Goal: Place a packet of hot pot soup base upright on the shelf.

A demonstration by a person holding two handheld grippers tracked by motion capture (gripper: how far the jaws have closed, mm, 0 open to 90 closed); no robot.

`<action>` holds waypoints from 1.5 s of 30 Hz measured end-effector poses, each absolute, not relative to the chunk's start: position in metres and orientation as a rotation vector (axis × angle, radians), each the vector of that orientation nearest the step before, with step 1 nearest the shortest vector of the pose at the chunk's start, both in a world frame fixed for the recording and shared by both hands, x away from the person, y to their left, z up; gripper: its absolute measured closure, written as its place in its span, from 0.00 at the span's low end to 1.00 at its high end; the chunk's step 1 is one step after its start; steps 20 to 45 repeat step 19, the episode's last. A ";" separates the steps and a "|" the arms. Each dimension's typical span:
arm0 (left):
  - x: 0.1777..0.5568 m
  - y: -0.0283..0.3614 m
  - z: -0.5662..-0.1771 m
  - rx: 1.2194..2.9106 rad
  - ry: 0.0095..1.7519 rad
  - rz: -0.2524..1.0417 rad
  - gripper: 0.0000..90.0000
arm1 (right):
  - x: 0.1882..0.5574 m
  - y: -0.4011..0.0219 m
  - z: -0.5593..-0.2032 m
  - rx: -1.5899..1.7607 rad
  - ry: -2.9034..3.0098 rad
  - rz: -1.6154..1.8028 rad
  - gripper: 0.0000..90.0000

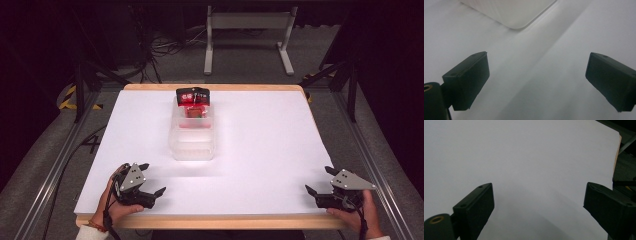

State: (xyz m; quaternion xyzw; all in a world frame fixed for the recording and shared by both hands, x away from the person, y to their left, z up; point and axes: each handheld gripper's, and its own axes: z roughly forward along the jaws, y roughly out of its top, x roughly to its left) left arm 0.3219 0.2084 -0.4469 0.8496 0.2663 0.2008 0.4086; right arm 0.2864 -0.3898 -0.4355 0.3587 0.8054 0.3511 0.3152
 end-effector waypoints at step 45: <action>0.330 0.201 -0.447 2.150 0.663 0.496 0.06 | 0.282 -0.389 -0.439 0.942 2.123 0.895 0.10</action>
